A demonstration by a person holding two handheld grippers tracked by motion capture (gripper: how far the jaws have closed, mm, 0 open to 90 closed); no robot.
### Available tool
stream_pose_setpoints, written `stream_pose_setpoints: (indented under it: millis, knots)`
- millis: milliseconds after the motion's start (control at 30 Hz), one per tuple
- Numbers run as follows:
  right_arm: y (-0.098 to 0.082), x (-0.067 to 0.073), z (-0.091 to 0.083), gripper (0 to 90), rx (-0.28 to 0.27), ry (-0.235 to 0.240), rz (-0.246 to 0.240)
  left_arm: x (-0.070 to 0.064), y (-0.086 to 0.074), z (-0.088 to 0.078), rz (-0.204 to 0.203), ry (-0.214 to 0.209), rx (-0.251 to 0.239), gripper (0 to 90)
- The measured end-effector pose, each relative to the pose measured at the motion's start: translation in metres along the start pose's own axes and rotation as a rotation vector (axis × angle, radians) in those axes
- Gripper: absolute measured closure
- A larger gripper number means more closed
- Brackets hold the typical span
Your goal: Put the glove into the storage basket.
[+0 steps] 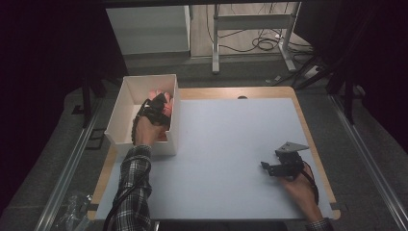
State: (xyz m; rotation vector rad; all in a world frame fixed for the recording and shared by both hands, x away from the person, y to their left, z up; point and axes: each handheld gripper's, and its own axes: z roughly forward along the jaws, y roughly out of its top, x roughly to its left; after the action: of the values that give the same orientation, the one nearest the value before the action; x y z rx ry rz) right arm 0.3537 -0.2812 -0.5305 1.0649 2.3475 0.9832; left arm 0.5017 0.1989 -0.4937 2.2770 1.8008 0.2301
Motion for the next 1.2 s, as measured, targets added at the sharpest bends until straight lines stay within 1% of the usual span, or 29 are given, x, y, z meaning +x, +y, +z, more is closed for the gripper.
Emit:
stream_pose_setpoints:
  millis: [100,133,200,233,267,300,333,367,400,433,500,533,600,633,667,700,733,767,800,833,900,933,967,1000,1033,1100,1133,1167,1200]
  knots:
    - [0.000,0.000,0.000,22.1,0.000,0.000,0.000,0.004,-0.002,-0.007,-0.008,-0.013,-0.009,12.2]
    - [0.000,0.000,0.000,22.1,0.000,0.000,0.000,0.004,-0.002,-0.007,-0.008,-0.013,-0.009,12.0]
    - [0.000,0.000,0.000,22.1,0.000,0.000,0.000,0.005,-0.003,-0.011,-0.015,-0.024,-0.026,11.5]
    - [0.000,0.000,0.000,22.1,0.000,0.000,0.000,0.006,-0.004,-0.016,-0.016,-0.032,-0.039,10.5]
    - [0.000,0.000,0.000,22.1,0.000,0.000,0.000,0.006,-0.004,-0.016,-0.016,-0.032,-0.039,9.6]
    - [0.000,0.000,0.000,22.1,0.000,-0.001,0.000,0.007,-0.005,-0.020,-0.018,-0.051,-0.045,8.6]
    - [0.000,0.000,0.000,22.1,0.000,-0.001,0.000,0.007,-0.005,-0.020,-0.018,-0.051,-0.045,7.3]
    - [0.000,0.000,0.000,22.1,0.000,-0.001,0.000,0.007,-0.006,-0.022,-0.025,-0.064,-0.052,4.9]
    - [0.000,0.000,0.000,22.1,0.000,-0.001,0.000,0.008,-0.006,-0.024,-0.020,-0.072,-0.050,4.9]
    - [0.000,0.000,0.000,22.1,0.000,-0.001,0.000,0.007,-0.007,-0.026,-0.026,-0.080,-0.062,4.2]
    - [0.000,0.000,0.000,22.1,0.000,0.000,0.000,0.008,-0.008,-0.030,-0.013,-0.091,-0.069,3.4]
    - [0.000,0.000,0.000,22.1,0.000,0.000,0.001,0.008,-0.009,-0.032,-0.010,-0.089,-0.077,3.1]
    - [0.000,0.000,0.000,22.1,0.000,0.000,0.001,0.007,-0.011,-0.034,-0.007,-0.067,-0.095,5.6]
    - [0.000,0.000,0.000,22.1,-0.001,0.000,0.002,0.008,-0.011,-0.035,-0.003,-0.054,-0.096,8.4]
    - [0.000,0.000,0.000,22.1,0.000,-0.001,0.000,0.008,-0.012,-0.036,-0.006,-0.051,-0.101,12.0]
    - [0.000,0.000,0.000,22.1,0.000,0.000,0.002,0.008,-0.012,-0.036,-0.007,-0.062,-0.107,21.0]
    - [0.000,0.000,0.000,22.1,0.000,0.000,0.002,0.008,-0.012,-0.036,-0.007,-0.062,-0.107,25.5]
    - [0.000,0.000,0.000,22.1,0.000,0.000,0.000,0.007,-0.012,-0.037,-0.007,-0.072,-0.117,25.5]
    - [0.000,0.000,0.000,22.1,0.000,-0.001,0.000,0.007,-0.012,-0.038,-0.011,-0.077,-0.127,32.4]
    - [0.000,0.000,0.000,22.1,0.000,-0.001,0.000,0.008,-0.012,-0.040,-0.013,-0.080,-0.136,36.4]
    - [0.000,0.000,0.000,22.1,0.000,-0.001,0.000,0.008,-0.011,-0.042,-0.032,-0.088,-0.176,40.5]
    - [0.000,0.000,0.000,22.0,0.000,-0.001,-0.001,0.008,-0.010,-0.043,-0.030,-0.086,-0.185,40.8]
    - [0.000,0.000,0.000,22.1,0.000,-0.001,0.000,0.009,-0.009,-0.043,-0.044,-0.083,-0.219,40.9]
    - [0.000,0.000,0.000,22.1,0.000,-0.001,0.000,0.009,-0.009,-0.043,-0.044,-0.083,-0.219,40.8]
    - [0.000,0.000,0.000,22.1,0.000,-0.001,0.000,0.010,-0.007,-0.041,-0.046,-0.097,-0.225,40.8]
    - [0.000,0.000,0.000,22.1,0.000,0.000,0.002,0.009,-0.005,-0.032,-0.045,-0.090,-0.216,37.3]
    - [0.000,0.000,0.000,22.1,0.000,0.000,0.002,0.009,-0.005,-0.032,-0.045,-0.090,-0.216,36.2]
    - [0.000,0.000,0.000,22.1,-0.001,0.000,0.002,0.009,-0.005,-0.028,-0.050,-0.100,-0.212,33.8]
    - [0.000,0.000,0.000,22.1,-0.001,0.000,0.002,0.009,-0.004,-0.025,-0.050,-0.105,-0.207,33.8]
